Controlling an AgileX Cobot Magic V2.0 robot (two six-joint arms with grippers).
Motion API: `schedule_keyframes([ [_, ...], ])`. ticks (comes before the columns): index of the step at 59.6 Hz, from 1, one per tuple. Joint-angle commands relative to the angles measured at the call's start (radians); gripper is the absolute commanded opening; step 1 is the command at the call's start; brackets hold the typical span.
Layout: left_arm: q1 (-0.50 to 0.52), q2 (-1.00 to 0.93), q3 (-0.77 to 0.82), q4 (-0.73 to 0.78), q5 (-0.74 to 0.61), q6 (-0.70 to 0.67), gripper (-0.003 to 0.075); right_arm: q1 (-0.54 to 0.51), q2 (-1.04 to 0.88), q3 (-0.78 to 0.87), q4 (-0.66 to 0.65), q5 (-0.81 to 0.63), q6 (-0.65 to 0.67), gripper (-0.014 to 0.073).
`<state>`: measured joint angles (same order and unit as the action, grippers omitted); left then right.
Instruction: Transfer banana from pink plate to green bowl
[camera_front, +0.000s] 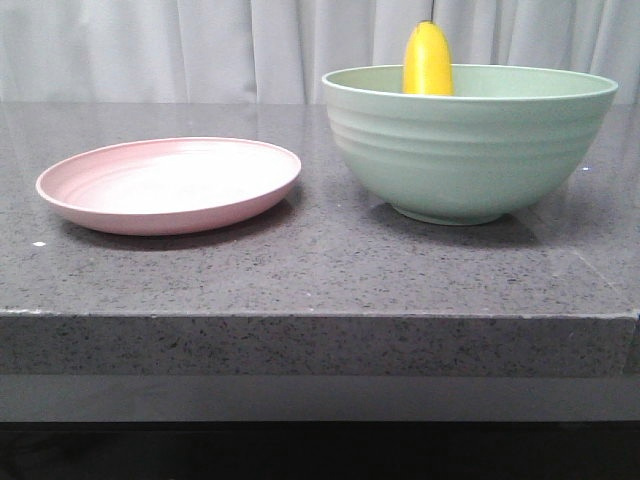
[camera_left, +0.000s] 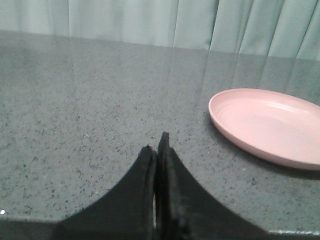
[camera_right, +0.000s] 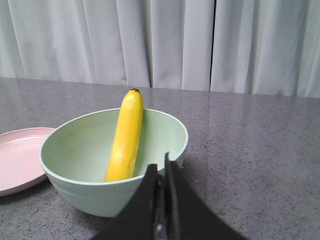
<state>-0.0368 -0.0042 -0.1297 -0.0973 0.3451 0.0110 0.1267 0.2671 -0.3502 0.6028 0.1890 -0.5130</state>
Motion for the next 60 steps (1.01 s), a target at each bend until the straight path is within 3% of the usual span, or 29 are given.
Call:
schedule_keyframes([
  [1, 0.003, -0.022, 0.033, -0.002, -0.148, -0.001, -0.002, -0.004, 0.008, -0.028, 0.004, -0.063, -0.004, -0.0088],
  [9, 0.003, -0.022, 0.144, -0.002, -0.315, -0.001, -0.002, -0.004, 0.008, -0.028, 0.004, -0.063, -0.004, -0.0088],
  [12, 0.003, -0.022, 0.136, -0.004, -0.259, -0.001, -0.002, -0.004, 0.008, -0.028, 0.004, -0.063, -0.004, -0.0088],
  [60, 0.003, -0.018, 0.141, -0.004, -0.26, -0.001, -0.002, -0.004, 0.008, -0.028, 0.004, -0.063, -0.004, -0.0088],
])
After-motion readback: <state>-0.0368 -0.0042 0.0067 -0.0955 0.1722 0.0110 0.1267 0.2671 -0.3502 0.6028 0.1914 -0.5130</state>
